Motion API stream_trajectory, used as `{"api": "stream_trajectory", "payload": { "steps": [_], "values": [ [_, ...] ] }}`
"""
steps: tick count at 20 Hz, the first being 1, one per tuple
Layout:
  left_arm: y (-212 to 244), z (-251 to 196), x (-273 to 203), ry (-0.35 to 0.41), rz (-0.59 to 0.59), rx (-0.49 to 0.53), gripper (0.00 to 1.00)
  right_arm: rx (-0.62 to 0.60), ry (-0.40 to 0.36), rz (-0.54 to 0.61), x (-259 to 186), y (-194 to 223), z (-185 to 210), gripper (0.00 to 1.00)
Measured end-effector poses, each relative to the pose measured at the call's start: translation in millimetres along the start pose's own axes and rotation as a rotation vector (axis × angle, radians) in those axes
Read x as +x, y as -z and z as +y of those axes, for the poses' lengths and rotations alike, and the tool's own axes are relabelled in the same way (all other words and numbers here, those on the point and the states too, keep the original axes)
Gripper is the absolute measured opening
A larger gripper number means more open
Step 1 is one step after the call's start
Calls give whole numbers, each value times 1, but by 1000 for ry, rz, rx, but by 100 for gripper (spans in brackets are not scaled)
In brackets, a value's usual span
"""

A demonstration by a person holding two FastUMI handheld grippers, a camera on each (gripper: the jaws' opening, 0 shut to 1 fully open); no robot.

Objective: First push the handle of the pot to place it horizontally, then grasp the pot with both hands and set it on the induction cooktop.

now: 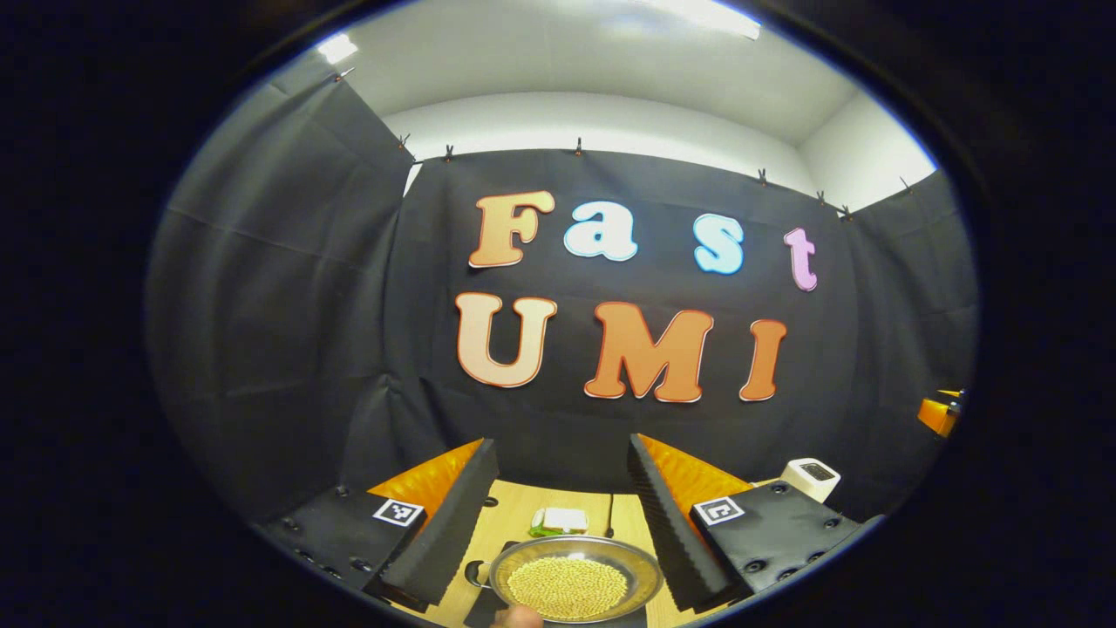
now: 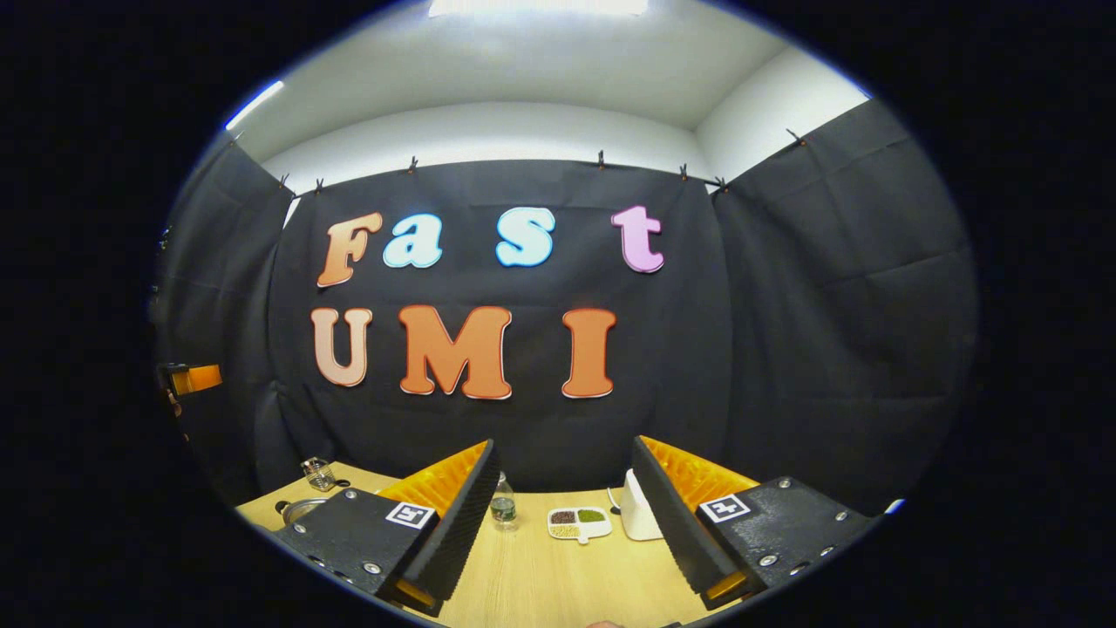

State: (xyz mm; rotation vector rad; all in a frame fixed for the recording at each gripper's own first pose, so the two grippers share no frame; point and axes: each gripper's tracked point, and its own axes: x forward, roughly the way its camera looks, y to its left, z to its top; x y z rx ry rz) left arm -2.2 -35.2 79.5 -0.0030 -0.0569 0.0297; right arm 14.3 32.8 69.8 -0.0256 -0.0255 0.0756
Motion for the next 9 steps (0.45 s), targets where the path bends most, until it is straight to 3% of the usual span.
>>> {"api": "stream_trajectory", "payload": {
  "steps": [9],
  "values": [
    [-21, -25, -12, 52, -27, 19, 97, 60, 5, -13, -15, 5, -18, 95]
  ]
}}
